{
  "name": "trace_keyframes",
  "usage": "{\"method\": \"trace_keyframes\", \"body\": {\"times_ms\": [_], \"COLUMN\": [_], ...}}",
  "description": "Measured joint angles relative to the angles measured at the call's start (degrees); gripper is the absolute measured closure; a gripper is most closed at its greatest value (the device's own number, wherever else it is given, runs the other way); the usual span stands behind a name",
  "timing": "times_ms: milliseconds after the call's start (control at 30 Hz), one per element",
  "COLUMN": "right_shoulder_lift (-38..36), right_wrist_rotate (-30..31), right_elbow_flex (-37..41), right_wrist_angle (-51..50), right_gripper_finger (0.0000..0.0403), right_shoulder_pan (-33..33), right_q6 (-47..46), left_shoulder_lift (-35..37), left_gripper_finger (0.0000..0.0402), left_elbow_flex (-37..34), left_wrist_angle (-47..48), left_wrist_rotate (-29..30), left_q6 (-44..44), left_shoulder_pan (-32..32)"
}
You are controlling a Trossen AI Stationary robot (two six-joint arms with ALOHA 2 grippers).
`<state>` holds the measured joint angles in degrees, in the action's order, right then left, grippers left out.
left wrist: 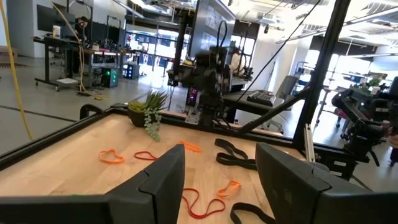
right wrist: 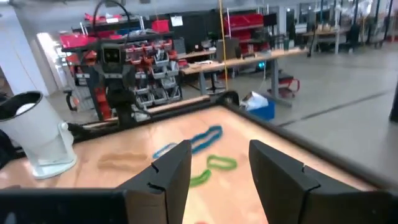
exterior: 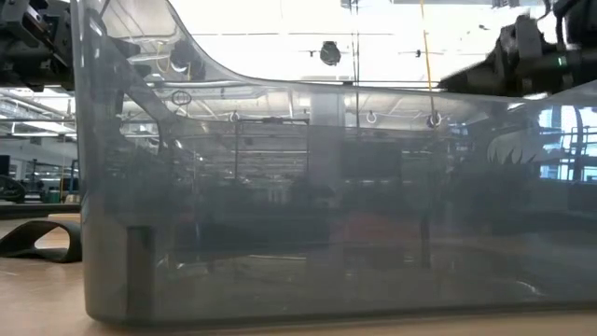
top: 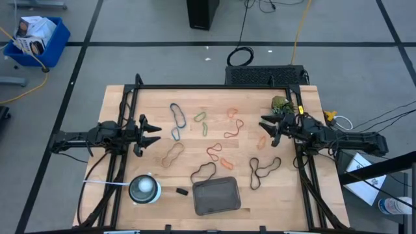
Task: Pick and place rubber bands into bin
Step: Put the top middle black rubber band into the bin
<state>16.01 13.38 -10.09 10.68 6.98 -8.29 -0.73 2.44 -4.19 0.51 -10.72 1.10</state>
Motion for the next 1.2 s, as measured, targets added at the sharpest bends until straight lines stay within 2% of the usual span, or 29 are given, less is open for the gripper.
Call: {"method": "trace_keyframes", "body": {"times_ms": [200,367,533,667,833,1033,1200], "right_shoulder_lift": [15.8,30.0,41.9,48.9,55.6,61.4,63.4], "right_wrist_rotate": [-1.4,-1.5,-1.5,-2.9,-3.0,-3.1,-5.0], "right_elbow_flex": [-14.7,-29.7,-39.2,-39.8,-38.5,-36.4,-34.1], "right_wrist_angle": [-8.7,-26.9,-44.2,-50.9,-51.6,-50.7,-45.5], "right_gripper_finger": [0.0248,0.0248,0.0248,0.0248,0.0248,0.0248,0.0248], "right_shoulder_pan": [-1.9,-6.8,-12.8,-17.8,-22.0,-22.8,-22.1], "right_q6": [9.3,12.4,8.6,3.8,0.1,-3.5,-5.7], "left_shoulder_lift": [0.0,0.0,0.0,0.0,0.0,0.0,0.0], "left_gripper_finger": [0.0199,0.0199,0.0199,0.0199,0.0199,0.0199,0.0199], "left_elbow_flex": [0.0,0.0,0.0,0.0,0.0,0.0,0.0], "left_wrist_angle": [0.0,0.0,0.1,0.1,0.2,0.2,0.2], "left_wrist_rotate": [0.0,0.0,0.0,1.1,3.0,3.0,3.0], "left_q6": [0.0,0.0,0.0,0.0,0.1,0.5,0.5], "left_shoulder_pan": [0.0,0.0,0.0,0.0,0.0,0.0,0.0]}}
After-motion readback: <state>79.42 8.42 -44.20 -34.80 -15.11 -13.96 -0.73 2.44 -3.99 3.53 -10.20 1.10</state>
